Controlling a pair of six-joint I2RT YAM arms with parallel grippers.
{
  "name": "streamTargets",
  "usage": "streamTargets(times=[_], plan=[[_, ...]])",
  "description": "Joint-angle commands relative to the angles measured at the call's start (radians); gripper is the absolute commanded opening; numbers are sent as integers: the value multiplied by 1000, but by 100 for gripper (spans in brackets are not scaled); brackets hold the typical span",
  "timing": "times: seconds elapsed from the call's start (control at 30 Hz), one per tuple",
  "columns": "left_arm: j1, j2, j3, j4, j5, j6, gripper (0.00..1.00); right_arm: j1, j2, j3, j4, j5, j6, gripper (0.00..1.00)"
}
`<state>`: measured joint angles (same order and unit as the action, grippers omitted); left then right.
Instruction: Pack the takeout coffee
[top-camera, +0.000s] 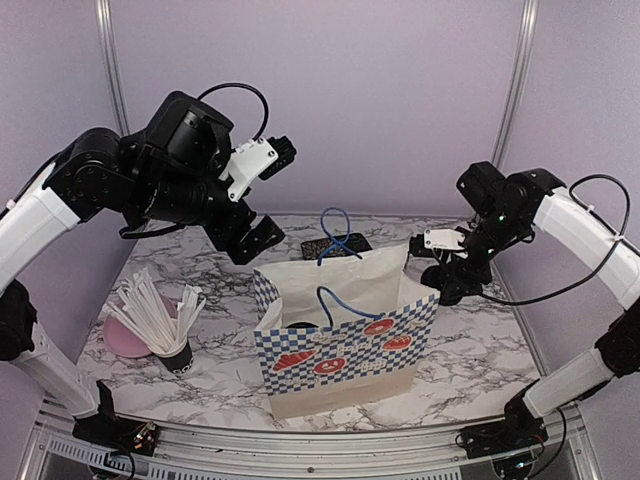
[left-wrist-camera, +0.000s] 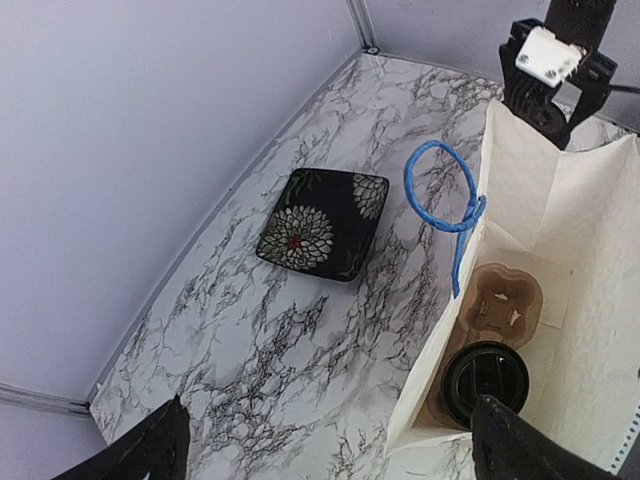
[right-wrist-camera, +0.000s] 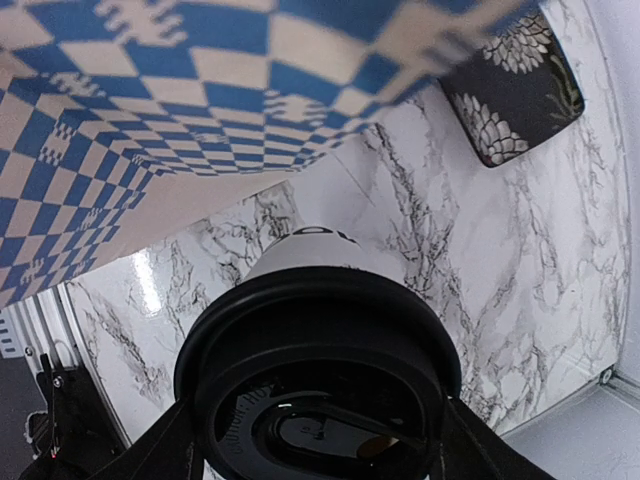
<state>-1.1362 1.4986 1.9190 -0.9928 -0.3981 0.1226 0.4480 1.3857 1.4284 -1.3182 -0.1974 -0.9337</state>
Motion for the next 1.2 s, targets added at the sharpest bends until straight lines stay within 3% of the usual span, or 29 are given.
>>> streamTargets(times=[0.0,0.23,0.47,0.63,0.7,0.77,0.9,1.17], plan=[[39,69,-5,2,215,99,99,-33,19,110,-5,-18,54,67],[40,208,98,0,355,126,94,-50,-12,152,-19,55,70,67],[39,281,91,-12,214,143,83,-94,-51,255,66,52,127,67],[41,299,92,-12,260,140,64,-101,-57,424,118,3,155,68],[41,311,104,-12,263,137,42,-102,-54,514,106,-79,155,69],[41,320,112,-14,267,138,34,-100,-53,585,73,-182,143,69],[42,326,120,-20,272,141,3,-97,-64,633,-8,-358,89,68],[46,321,149,-21,207,131,0,4,-172,495,-55,-383,42,68]])
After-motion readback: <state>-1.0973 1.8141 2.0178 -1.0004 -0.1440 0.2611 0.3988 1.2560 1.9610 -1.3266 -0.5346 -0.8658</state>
